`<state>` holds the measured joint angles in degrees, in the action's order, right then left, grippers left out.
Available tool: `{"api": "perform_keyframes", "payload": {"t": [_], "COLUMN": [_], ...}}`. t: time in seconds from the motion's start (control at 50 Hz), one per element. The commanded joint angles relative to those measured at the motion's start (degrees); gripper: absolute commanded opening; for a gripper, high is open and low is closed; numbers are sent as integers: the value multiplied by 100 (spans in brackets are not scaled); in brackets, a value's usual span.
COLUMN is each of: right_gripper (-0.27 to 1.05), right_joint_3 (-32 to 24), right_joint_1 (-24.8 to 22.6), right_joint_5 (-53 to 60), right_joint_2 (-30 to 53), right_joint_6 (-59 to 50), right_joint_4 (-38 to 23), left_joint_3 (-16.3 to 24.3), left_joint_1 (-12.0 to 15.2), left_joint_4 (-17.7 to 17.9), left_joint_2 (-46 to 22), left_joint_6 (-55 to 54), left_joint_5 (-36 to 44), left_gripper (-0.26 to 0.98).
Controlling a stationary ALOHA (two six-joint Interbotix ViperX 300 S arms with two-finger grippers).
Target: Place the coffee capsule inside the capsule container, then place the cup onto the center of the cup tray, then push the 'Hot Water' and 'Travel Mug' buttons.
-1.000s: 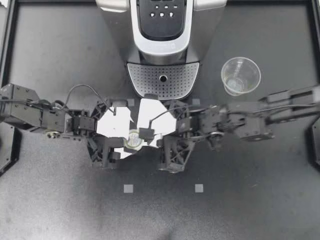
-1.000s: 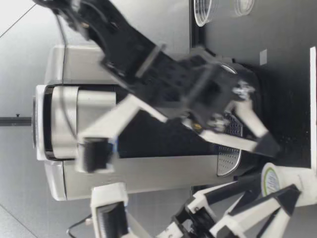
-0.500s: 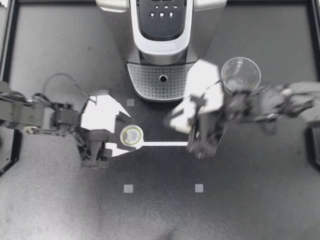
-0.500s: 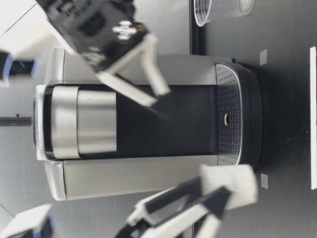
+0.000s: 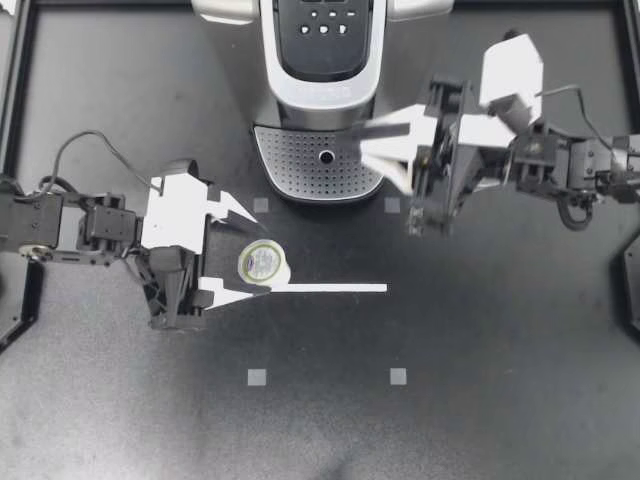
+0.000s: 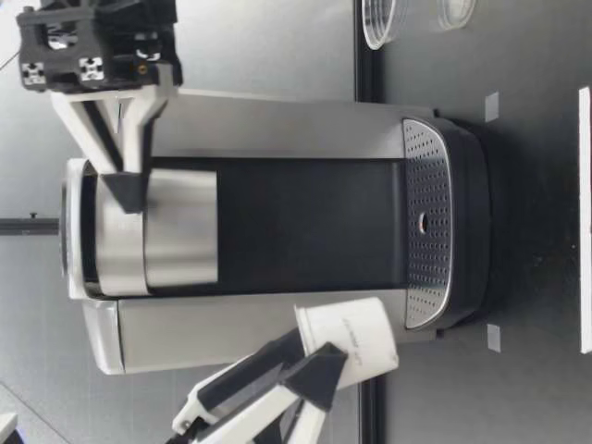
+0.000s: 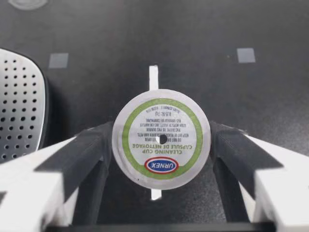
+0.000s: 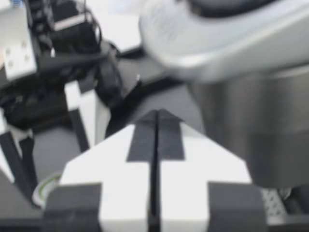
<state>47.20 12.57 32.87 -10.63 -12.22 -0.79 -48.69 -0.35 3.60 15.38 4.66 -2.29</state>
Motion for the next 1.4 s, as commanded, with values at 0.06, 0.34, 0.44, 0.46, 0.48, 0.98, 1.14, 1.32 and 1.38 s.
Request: {"api": "perform_keyframes", "payload": {"t": [0.06,0.34,0.44,0.46,0.48,0.98,1.14,1.32,1.38], "right_gripper": [5,5,5,5,5,5,5,5,5], "right_joint_3": [-70,-167,-246,-264,-281,-756,-835,-940,-976], "right_joint_1": [105,123,167,167,185,606,791,1020,1116], "right_joint_5": [202,642,765,791,817,993,993,993,993], "right_joint_2": [-79,-132,-176,-185,-193,-369,-334,-369,-360], "right_joint_6": [18,26,62,70,97,431,422,439,439], "right_joint_4": [18,18,26,18,18,105,105,105,105], "left_joint_3": [53,53,53,53,53,9,-53,-53,-44], "left_joint_1": [-18,-18,-9,-18,-18,-18,-18,-18,-18], "left_joint_4": [26,26,26,26,26,44,35,44,35], "left_joint_2": [114,114,114,114,114,114,114,105,105], "left_joint_6": [-9,-9,-9,-9,-9,-9,-9,-9,-9], "left_joint_5": [53,62,79,88,88,158,334,360,378], "left_gripper": [57,57,57,57,57,57,57,57,57]}}
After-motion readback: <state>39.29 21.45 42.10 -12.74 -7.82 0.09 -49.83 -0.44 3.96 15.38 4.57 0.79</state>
